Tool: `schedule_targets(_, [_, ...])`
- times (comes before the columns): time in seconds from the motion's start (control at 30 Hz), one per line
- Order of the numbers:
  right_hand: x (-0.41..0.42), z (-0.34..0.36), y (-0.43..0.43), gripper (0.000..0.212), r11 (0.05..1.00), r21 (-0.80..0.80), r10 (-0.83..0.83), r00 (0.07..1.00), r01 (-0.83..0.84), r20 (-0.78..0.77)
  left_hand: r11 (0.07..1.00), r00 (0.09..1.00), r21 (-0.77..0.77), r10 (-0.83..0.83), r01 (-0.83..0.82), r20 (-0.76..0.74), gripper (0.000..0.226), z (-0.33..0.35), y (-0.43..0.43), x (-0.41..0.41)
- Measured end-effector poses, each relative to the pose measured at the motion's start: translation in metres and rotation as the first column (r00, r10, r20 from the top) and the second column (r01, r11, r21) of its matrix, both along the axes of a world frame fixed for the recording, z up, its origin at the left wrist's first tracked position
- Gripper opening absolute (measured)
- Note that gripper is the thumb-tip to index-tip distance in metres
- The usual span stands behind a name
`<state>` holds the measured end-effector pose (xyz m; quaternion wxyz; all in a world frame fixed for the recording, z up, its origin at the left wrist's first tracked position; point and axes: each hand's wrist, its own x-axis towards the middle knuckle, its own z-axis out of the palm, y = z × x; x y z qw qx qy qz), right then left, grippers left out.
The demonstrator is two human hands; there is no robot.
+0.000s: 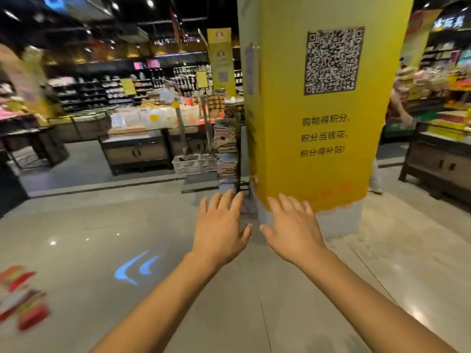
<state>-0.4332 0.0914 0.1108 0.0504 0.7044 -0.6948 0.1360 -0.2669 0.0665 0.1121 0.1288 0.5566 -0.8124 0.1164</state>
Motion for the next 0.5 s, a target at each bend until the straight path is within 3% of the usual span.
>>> schedule_targets(0.5, [0.243,0.000,-0.148,0.070,0.918,0.056,0.396,0.912,-0.392,-0.108,0.898,0.894,0.060,0.440,-0.436,-0.089,0.078,-0.017,-0.092,0.247])
